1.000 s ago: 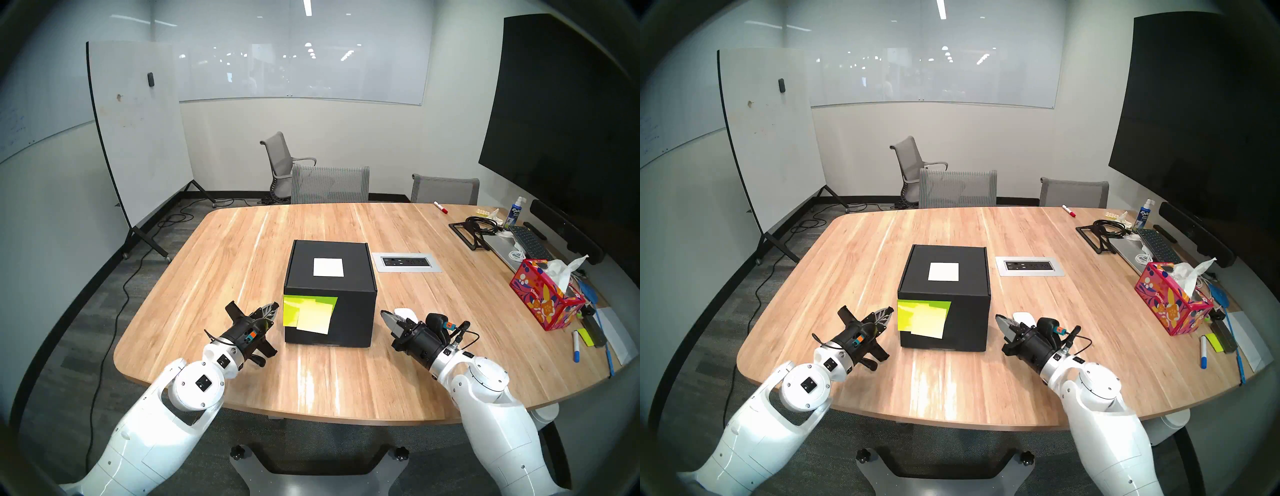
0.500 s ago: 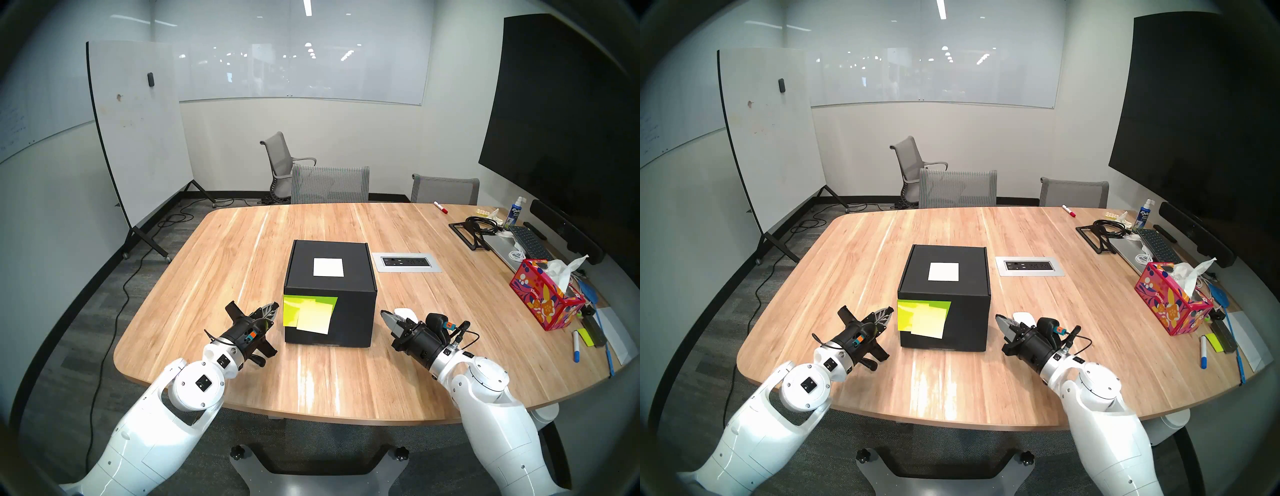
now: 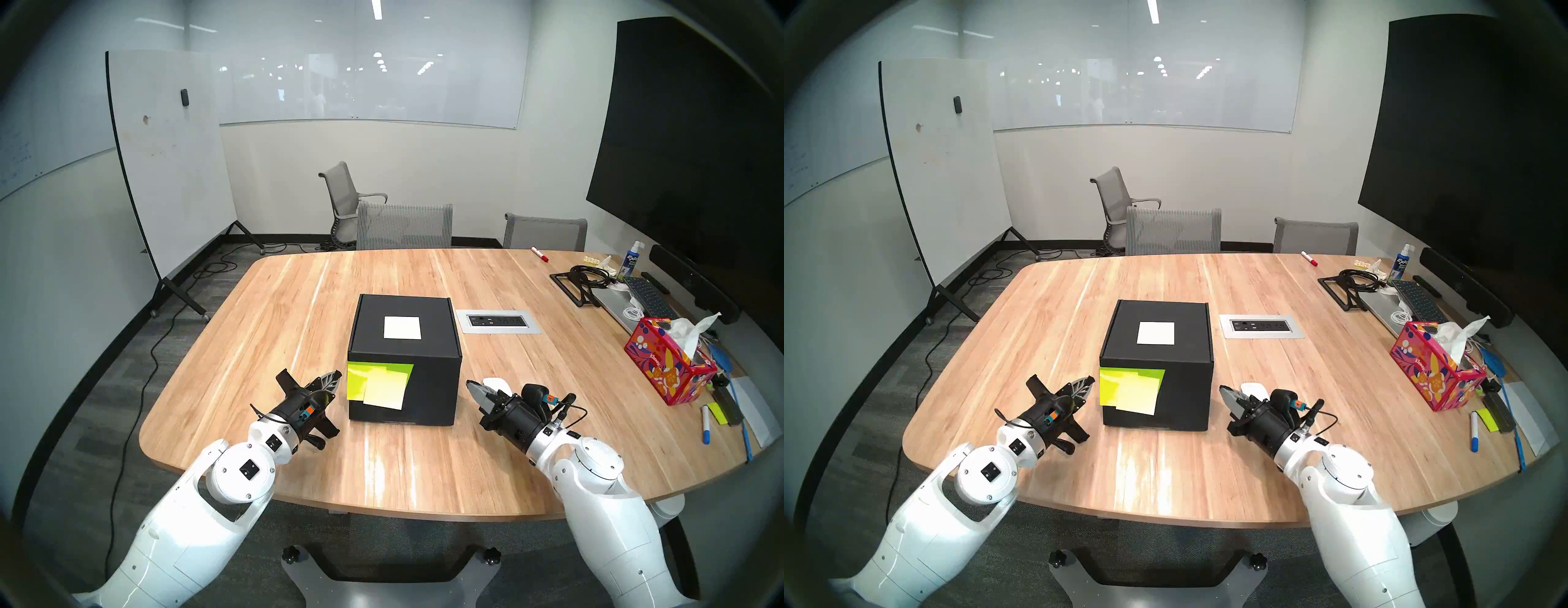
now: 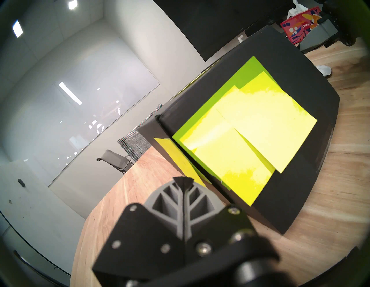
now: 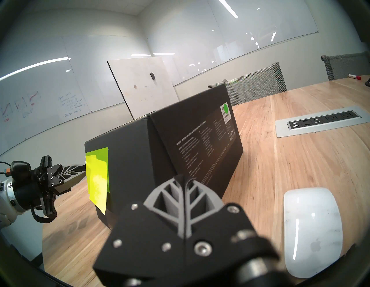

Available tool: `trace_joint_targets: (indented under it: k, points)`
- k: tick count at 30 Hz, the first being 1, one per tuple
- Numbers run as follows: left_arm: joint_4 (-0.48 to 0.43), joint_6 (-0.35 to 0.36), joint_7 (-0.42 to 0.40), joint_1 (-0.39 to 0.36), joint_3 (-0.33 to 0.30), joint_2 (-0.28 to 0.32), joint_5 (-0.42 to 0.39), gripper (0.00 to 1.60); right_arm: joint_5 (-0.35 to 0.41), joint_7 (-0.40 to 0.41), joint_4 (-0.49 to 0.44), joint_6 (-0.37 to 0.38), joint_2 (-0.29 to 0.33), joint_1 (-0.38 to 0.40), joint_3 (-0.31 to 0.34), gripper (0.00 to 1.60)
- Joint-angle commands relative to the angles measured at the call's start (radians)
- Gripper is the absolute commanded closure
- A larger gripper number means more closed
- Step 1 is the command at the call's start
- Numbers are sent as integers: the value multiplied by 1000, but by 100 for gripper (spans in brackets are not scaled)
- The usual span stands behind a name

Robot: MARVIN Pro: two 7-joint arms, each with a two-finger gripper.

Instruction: Open the box and place the mouse inside

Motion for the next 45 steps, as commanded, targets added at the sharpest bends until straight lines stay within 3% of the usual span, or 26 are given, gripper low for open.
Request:
trace_joint_targets:
  k: [1, 45]
  points:
    - [-17, -6, 2, -5, -1, 1, 2, 160, -2, 0, -15, 1, 2, 12, 0, 160]
    - [-17, -6, 2, -5, -1, 1, 2, 160, -4, 2, -15, 2, 0, 12, 2, 160]
